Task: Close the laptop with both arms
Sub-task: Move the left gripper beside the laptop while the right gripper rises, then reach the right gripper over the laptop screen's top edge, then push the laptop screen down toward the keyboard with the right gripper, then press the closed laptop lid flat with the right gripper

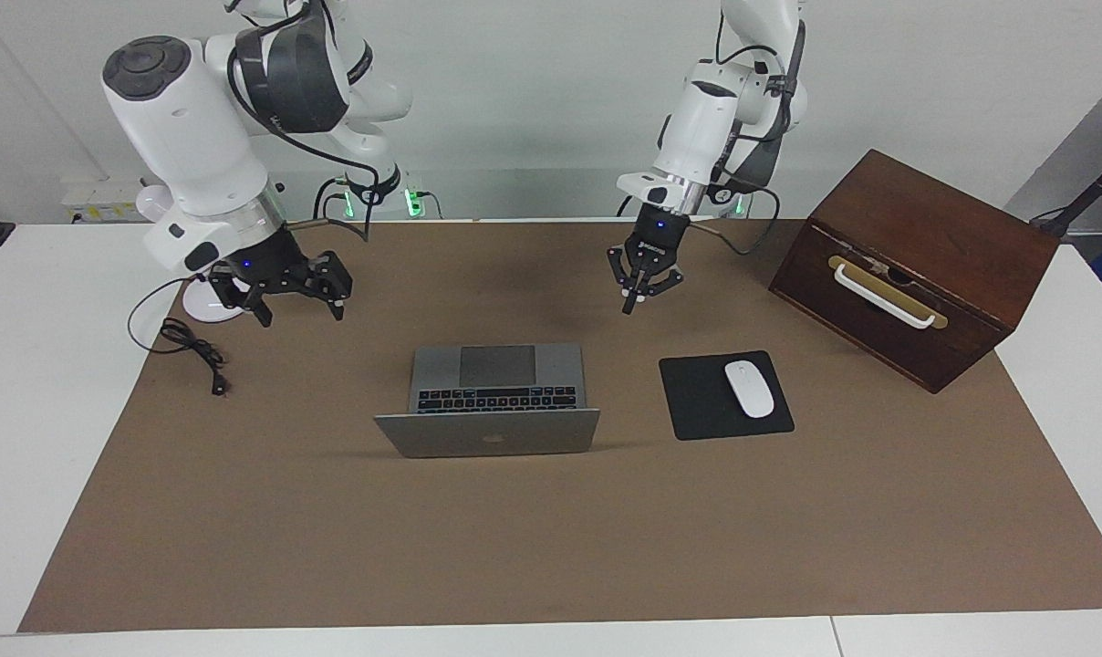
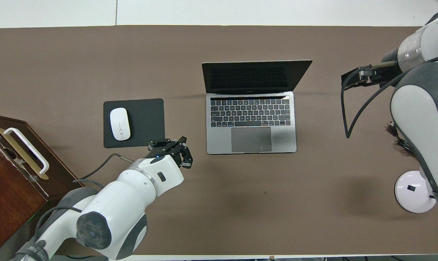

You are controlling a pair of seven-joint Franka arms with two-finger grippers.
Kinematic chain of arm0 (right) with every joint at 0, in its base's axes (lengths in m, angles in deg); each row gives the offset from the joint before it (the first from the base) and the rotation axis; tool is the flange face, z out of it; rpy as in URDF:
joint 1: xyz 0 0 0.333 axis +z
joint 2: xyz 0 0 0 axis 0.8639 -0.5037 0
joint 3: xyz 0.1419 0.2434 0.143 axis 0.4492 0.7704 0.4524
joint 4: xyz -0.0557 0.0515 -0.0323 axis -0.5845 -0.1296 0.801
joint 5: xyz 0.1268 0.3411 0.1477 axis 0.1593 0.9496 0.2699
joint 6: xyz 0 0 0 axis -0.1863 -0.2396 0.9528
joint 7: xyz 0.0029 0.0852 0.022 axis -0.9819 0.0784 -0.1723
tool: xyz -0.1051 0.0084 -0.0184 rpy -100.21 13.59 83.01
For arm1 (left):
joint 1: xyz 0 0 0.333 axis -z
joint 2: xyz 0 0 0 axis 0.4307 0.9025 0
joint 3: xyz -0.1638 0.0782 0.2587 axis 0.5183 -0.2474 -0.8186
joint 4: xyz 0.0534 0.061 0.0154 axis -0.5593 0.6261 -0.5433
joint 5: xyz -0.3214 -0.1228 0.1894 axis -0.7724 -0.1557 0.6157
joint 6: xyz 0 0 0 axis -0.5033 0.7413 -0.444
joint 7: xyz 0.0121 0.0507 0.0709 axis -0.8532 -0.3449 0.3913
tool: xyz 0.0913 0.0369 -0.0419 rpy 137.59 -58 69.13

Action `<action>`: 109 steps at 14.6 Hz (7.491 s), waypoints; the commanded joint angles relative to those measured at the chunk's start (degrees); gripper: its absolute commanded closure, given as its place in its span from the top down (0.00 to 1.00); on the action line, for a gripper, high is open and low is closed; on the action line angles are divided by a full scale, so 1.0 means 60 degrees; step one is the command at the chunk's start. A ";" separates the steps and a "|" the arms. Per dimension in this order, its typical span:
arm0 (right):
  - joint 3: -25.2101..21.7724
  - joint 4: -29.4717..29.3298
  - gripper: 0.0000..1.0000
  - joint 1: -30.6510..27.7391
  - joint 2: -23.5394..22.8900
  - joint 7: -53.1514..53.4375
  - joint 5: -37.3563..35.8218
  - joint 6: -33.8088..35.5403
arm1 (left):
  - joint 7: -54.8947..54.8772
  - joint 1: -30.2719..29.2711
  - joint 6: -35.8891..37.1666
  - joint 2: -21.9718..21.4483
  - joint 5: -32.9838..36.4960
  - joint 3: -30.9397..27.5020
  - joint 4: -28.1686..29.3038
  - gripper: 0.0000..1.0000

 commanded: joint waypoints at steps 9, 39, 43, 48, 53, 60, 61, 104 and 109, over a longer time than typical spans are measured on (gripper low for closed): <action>0.0375 -0.3384 0.58 0.0740 -0.2954 -0.0730 -0.0083 -0.0904 | -0.0098 0.0579 -0.3292 0.2557 0.0012 -0.0158 -0.0359 0.00; 0.0861 -0.5085 0.00 0.1267 -0.5726 0.0984 0.1279 -0.2006 | -0.0845 0.1253 -0.4055 0.3980 0.0056 -0.0187 -0.0258 0.00; 0.0861 -0.4983 0.00 0.1311 -0.5565 0.0999 0.1279 -0.1170 | -0.0845 0.1253 -0.4040 0.3951 0.0056 -0.0187 -0.0082 0.00; 0.0861 -0.4529 0.00 0.1355 -0.5316 0.0999 0.1308 -0.0246 | -0.0977 0.1209 -0.4055 0.3893 0.0056 -0.0187 0.0152 0.00; 0.0861 -0.3578 0.00 0.1369 -0.4832 0.1116 0.1323 0.0077 | -0.1166 0.1209 -0.4055 0.3907 0.0056 -0.0187 0.0152 0.00; 0.0861 -0.3107 0.00 0.1355 -0.4539 0.1204 0.1337 0.0472 | -0.1211 0.1224 -0.4040 0.3951 0.0056 -0.0187 0.0211 0.00; 0.0861 -0.3093 0.00 0.1355 -0.4524 0.1204 0.1337 0.0531 | -0.1226 0.1224 -0.4040 0.3965 0.0056 -0.0187 0.0211 0.00; 0.0861 0.0703 0.00 0.1384 -0.3294 0.1204 0.1293 -0.2298 | -0.1373 0.1253 -0.4055 0.3995 0.0042 -0.0187 0.0211 0.00; 0.0832 0.0042 0.00 0.1282 -0.2856 0.1204 0.1162 -0.0906 | -0.1358 0.1224 -0.4055 0.3995 0.0042 -0.0187 0.0226 0.00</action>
